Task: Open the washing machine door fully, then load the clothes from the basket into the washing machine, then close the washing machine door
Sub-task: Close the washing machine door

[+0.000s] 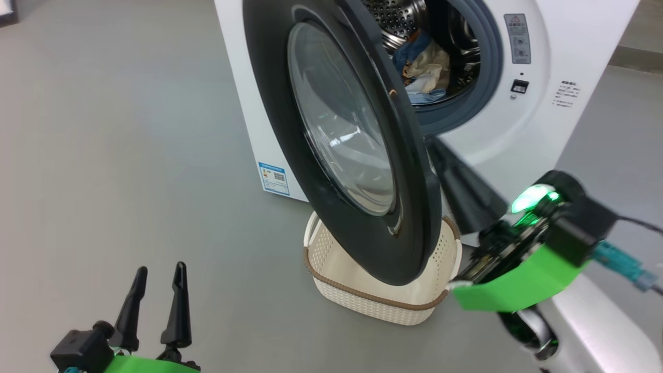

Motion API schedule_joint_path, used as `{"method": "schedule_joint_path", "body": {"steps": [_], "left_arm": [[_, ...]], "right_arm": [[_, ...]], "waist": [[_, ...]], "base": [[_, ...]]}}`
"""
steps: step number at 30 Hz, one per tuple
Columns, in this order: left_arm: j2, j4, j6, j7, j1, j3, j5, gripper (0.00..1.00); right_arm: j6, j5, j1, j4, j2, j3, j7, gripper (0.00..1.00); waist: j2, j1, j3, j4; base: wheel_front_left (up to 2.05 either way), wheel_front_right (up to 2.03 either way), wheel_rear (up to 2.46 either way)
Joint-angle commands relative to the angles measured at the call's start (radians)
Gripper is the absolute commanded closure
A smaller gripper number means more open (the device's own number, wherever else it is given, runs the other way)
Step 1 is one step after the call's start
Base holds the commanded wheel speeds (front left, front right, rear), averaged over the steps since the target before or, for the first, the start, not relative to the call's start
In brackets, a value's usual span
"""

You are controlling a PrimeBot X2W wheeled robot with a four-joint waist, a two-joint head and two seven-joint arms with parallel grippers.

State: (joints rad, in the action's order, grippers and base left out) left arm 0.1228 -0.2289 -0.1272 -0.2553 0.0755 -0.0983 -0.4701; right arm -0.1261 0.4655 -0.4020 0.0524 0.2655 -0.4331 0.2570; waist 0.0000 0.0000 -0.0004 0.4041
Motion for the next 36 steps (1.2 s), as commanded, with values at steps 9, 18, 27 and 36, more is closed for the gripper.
{"method": "schedule_joint_path", "body": {"steps": [9, 18, 27, 36], "left_arm": [[0.006, 0.017, -0.003, -0.006, 0.007, 0.022, -0.017, 0.0], [-0.001, 0.019, -0.003, -0.006, 0.008, 0.026, -0.019, 0.0], [-0.013, 0.027, -0.003, -0.006, 0.012, 0.03, -0.021, 0.0], [-0.018, 0.032, -0.003, -0.006, 0.03, 0.03, -0.023, 0.0]], "right_arm": [[-0.005, 0.037, -0.028, -0.121, 0.017, -0.177, 0.005, 1.0], [-0.005, 0.108, -0.058, -0.292, 0.038, -0.282, 0.005, 1.0], [-0.005, 0.142, -0.093, -0.394, 0.061, -0.291, 0.005, 1.0], [-0.005, 0.14, -0.145, -0.44, 0.094, -0.277, 0.005, 1.0]], "waist": [[0.0, 0.0, 0.003, 0.052], [0.0, 0.0, 0.015, 0.077], [0.0, 0.0, 0.041, 0.08], [0.0, 0.0, 0.096, 0.054]], "base": [[0.0, 0.0, 0.0], [0.0, 0.0, 0.0], [0.0, 0.0, 0.0], [0.0, 0.0, 0.0]]}}
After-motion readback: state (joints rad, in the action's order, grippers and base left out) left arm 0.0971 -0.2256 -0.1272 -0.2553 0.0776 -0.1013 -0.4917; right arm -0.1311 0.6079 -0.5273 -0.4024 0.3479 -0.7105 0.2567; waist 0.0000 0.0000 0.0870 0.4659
